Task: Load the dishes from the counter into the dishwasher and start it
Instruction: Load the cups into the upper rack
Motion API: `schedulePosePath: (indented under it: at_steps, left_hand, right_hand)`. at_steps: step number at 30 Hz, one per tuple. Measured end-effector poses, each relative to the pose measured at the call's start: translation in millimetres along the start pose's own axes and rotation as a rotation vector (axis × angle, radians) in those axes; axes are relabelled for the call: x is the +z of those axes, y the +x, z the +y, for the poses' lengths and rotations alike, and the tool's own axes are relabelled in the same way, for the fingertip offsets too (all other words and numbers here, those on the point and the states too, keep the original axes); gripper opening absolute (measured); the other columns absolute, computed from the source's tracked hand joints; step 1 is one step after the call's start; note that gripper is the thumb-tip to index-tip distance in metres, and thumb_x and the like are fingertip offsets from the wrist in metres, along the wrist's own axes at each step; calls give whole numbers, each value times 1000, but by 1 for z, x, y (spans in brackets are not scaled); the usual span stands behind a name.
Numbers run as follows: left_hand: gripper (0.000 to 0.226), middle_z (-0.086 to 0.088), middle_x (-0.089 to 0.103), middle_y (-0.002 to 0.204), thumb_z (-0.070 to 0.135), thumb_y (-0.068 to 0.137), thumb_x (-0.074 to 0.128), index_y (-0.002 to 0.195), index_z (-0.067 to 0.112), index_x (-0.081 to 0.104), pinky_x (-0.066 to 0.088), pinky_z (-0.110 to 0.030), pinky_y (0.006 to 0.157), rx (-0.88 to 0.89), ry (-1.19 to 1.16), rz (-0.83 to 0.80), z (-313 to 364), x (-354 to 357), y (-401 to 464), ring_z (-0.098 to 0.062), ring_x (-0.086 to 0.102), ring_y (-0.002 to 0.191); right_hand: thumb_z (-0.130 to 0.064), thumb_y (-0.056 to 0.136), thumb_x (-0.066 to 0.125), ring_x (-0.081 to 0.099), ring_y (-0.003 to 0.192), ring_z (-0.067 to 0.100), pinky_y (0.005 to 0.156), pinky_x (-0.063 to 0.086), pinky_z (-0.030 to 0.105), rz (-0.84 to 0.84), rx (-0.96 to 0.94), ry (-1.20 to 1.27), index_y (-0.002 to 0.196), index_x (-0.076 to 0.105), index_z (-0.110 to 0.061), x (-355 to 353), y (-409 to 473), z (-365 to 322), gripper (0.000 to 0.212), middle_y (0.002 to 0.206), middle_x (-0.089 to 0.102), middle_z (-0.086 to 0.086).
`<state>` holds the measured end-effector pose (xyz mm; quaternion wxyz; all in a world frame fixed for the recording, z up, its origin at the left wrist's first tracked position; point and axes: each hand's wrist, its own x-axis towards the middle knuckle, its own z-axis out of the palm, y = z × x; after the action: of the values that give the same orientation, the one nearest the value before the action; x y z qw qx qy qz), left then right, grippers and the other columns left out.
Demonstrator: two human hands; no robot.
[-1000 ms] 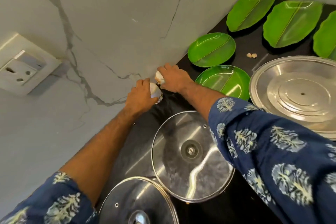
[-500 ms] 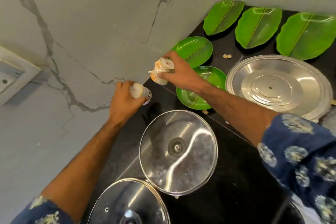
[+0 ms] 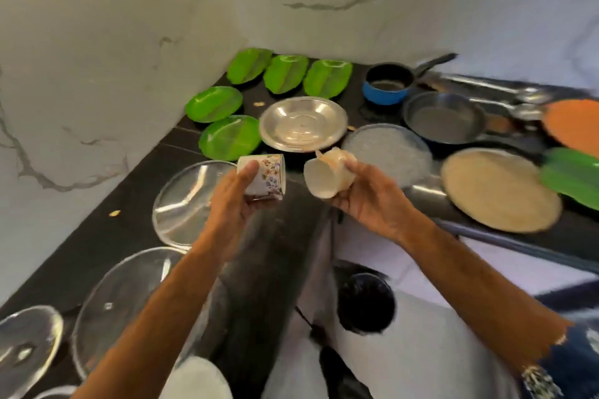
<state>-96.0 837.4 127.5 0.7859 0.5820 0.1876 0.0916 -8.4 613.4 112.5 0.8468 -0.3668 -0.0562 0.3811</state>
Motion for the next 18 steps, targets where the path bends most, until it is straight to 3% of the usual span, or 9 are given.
schedulePosePath:
  at_steps: [3, 7, 12, 15, 18]
  left_hand:
    - [53, -11, 74, 101, 45, 82, 74, 116, 6, 65, 60, -34, 66, -82, 40, -132, -36, 55, -36, -23, 71, 89]
    - [55, -16, 72, 107, 41, 84, 68, 121, 1, 62, 58, -31, 63, -178, 132, -279, -85, 133, -81, -24, 71, 91]
    - [28, -17, 71, 103, 28, 95, 63, 112, 6, 61, 62, -37, 64, -272, 337, -445, -145, 228, -124, -21, 74, 83]
    - [16, -14, 71, 101, 23, 95, 62, 107, 12, 60, 62, -37, 66, -290, 476, -593, -189, 298, -151, -18, 73, 77]
    - [21, -11, 69, 114, 27, 96, 64, 114, 18, 58, 60, -50, 82, -280, 611, -730, -236, 365, -175, -25, 71, 97]
  right_hand:
    - [-29, 90, 59, 65, 100, 21, 86, 56, 36, 143, -58, -2, 127, 58, -14, -39, -96, -6, 40, 119, 65, 11]
    - [-29, 75, 82, 66, 105, 25, 91, 57, 44, 337, -129, 60, 124, 64, -12, -95, -215, -8, 55, 123, 66, 13]
    - [-28, 73, 85, 63, 116, 30, 90, 55, 44, 611, -186, 131, 135, 54, -7, -161, -341, 1, 73, 134, 61, 17]
    - [-29, 77, 79, 68, 105, 24, 81, 58, 38, 780, -210, 159, 121, 66, -11, -209, -414, 3, 49, 120, 69, 12]
    - [-17, 92, 61, 67, 102, 26, 76, 59, 35, 939, -220, 199, 124, 59, -11, -267, -474, 1, 33, 116, 68, 13]
